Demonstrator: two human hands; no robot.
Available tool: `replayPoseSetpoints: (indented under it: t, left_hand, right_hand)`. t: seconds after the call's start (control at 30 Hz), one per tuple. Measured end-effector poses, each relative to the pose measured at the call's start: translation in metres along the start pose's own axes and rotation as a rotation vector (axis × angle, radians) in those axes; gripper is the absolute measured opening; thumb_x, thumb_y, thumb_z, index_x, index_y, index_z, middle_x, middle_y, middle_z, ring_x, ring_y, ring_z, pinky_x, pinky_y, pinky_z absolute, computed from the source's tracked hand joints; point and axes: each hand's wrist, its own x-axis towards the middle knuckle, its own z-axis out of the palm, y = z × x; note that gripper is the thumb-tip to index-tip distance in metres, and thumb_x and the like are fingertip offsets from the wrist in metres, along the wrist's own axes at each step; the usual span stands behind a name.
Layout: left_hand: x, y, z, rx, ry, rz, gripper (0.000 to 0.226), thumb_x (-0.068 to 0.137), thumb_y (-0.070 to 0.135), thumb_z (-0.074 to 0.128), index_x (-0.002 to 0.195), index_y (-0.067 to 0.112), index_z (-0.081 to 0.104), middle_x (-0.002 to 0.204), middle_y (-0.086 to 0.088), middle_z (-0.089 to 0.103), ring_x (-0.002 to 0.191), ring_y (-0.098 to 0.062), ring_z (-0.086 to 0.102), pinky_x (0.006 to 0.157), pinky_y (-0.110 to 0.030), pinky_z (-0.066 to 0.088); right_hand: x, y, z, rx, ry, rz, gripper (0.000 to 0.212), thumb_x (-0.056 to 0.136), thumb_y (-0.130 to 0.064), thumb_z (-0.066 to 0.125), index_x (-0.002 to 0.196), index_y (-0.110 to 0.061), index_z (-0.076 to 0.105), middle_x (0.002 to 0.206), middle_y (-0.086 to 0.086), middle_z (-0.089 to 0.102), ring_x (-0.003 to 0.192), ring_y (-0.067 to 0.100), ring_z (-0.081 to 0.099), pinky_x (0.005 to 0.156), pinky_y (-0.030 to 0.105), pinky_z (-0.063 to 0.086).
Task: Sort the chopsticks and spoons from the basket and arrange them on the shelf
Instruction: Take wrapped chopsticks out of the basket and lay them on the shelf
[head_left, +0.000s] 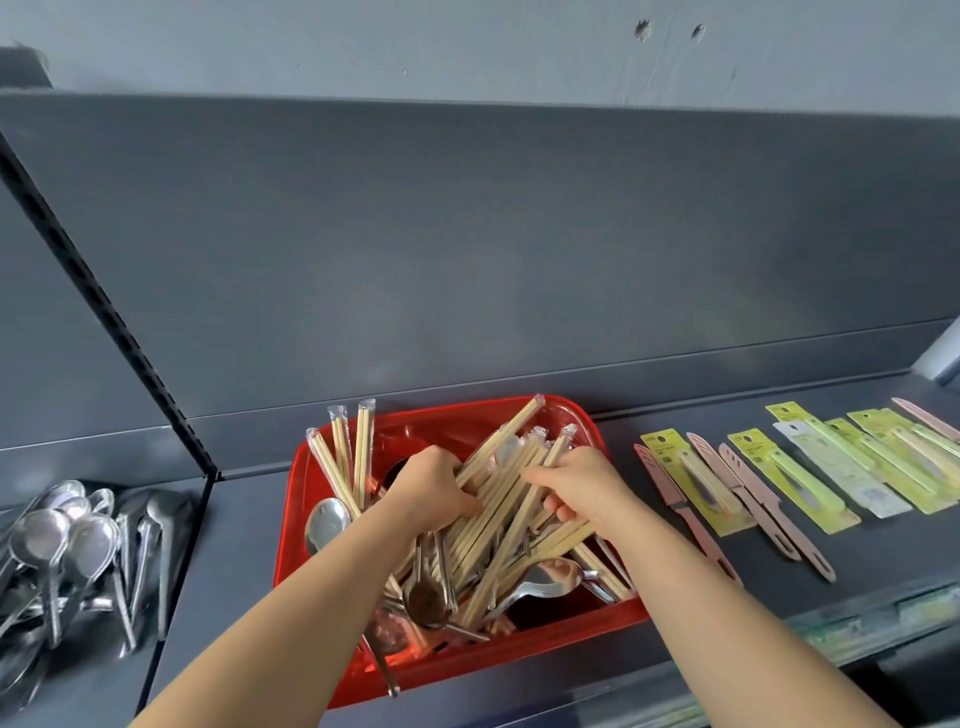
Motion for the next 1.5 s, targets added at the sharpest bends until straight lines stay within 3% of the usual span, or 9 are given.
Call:
replayPoseSetpoints:
  t: [0.23, 0.4, 0.53, 0.7, 0.8, 0.97, 1.1, 1.33, 1.5]
  left_hand:
    - [-0.001, -0.003, -0.002, 0.056, -0.056, 0.017, 0.009, 0.077, 0.022, 0.065, 0.079, 0.014, 0.065, 0.071, -0.002, 0.064, 0.057, -0.015, 0.057, 0.048, -0.023, 0.042]
    - [-0.005, -0.004, -0.008, -0.068, -0.077, 0.029, 0.012, 0.084, 0.020, 0.060, 0.090, 0.010, 0.063, 0.070, 0.000, 0.056, 0.057, -0.015, 0.050, 0.053, -0.026, 0.042]
    - [-0.011, -0.003, -0.013, -0.198, -0.044, 0.048, 0.004, 0.089, 0.020, 0.061, 0.091, 0.017, 0.060, 0.076, 0.000, 0.060, 0.062, -0.011, 0.055, 0.055, -0.021, 0.044]
    - [-0.022, -0.001, -0.023, -0.431, 0.040, 0.050, 0.017, 0.084, 0.028, 0.071, 0.093, 0.015, 0.067, 0.080, -0.005, 0.071, 0.070, -0.019, 0.067, 0.068, -0.031, 0.057]
    - [-0.024, 0.002, -0.030, -0.462, 0.066, 0.060, 0.014, 0.085, 0.029, 0.071, 0.089, 0.016, 0.069, 0.064, 0.005, 0.063, 0.056, -0.012, 0.057, 0.061, -0.027, 0.049]
    - [-0.027, 0.012, -0.039, -0.532, 0.104, 0.089, 0.006, 0.088, 0.028, 0.068, 0.092, 0.024, 0.069, 0.078, 0.004, 0.071, 0.073, -0.013, 0.065, 0.068, -0.025, 0.052]
    - [-0.028, 0.022, -0.057, -0.652, 0.137, 0.145, 0.012, 0.090, 0.025, 0.067, 0.081, 0.016, 0.067, 0.054, 0.011, 0.059, 0.048, -0.006, 0.049, 0.050, -0.018, 0.045]
    - [-0.042, 0.033, -0.097, -0.918, 0.280, 0.227, 0.025, 0.089, 0.026, 0.068, 0.068, 0.014, 0.061, 0.051, 0.007, 0.048, 0.044, -0.008, 0.043, 0.046, -0.016, 0.040]
    - [-0.069, 0.009, -0.129, -1.098, 0.363, 0.191, 0.025, 0.086, 0.029, 0.071, 0.067, 0.016, 0.060, 0.055, 0.002, 0.043, 0.047, -0.011, 0.037, 0.047, -0.020, 0.040]
  right_hand:
    - [0.005, -0.010, 0.014, -0.011, 0.049, 0.027, 0.034, 0.076, -0.035, 0.078, 0.084, -0.004, 0.067, 0.048, 0.004, 0.064, 0.031, 0.010, 0.048, 0.036, 0.019, 0.037]
    - [0.008, -0.013, 0.017, 0.095, 0.042, 0.020, 0.012, 0.078, -0.020, 0.076, 0.080, -0.010, 0.072, 0.049, 0.001, 0.065, 0.041, 0.014, 0.053, 0.040, 0.021, 0.040]
    - [0.007, -0.014, 0.019, 0.292, -0.031, 0.022, 0.014, 0.080, -0.014, 0.074, 0.092, -0.006, 0.073, 0.050, 0.000, 0.059, 0.039, 0.009, 0.044, 0.039, 0.019, 0.036]
    - [0.000, -0.022, 0.005, 0.354, -0.121, -0.078, 0.013, 0.088, -0.014, 0.068, 0.099, -0.009, 0.071, 0.079, 0.007, 0.060, 0.051, 0.008, 0.041, 0.041, 0.019, 0.030]
    - [-0.004, -0.032, -0.006, 0.329, -0.081, -0.153, 0.011, 0.090, -0.015, 0.066, 0.099, -0.009, 0.069, 0.074, 0.003, 0.058, 0.053, 0.007, 0.043, 0.043, 0.018, 0.033]
    - [-0.012, -0.048, -0.016, 0.314, -0.046, -0.241, 0.018, 0.096, -0.022, 0.059, 0.099, -0.004, 0.062, 0.065, 0.005, 0.046, 0.053, 0.010, 0.037, 0.045, 0.018, 0.032]
    - [-0.019, -0.063, -0.023, 0.293, 0.005, -0.310, 0.018, 0.098, -0.026, 0.055, 0.086, -0.013, 0.058, 0.060, 0.000, 0.040, 0.045, 0.006, 0.035, 0.040, 0.015, 0.032]
    - [-0.038, -0.102, -0.027, 0.308, -0.054, -0.474, 0.020, 0.099, -0.026, 0.052, 0.086, -0.014, 0.060, 0.071, 0.005, 0.034, 0.053, 0.009, 0.030, 0.046, 0.020, 0.026]
    - [-0.055, -0.148, -0.004, 0.318, -0.114, -0.566, 0.024, 0.101, -0.027, 0.048, 0.085, -0.013, 0.061, 0.060, -0.006, 0.052, 0.049, 0.005, 0.049, 0.060, 0.027, 0.047]
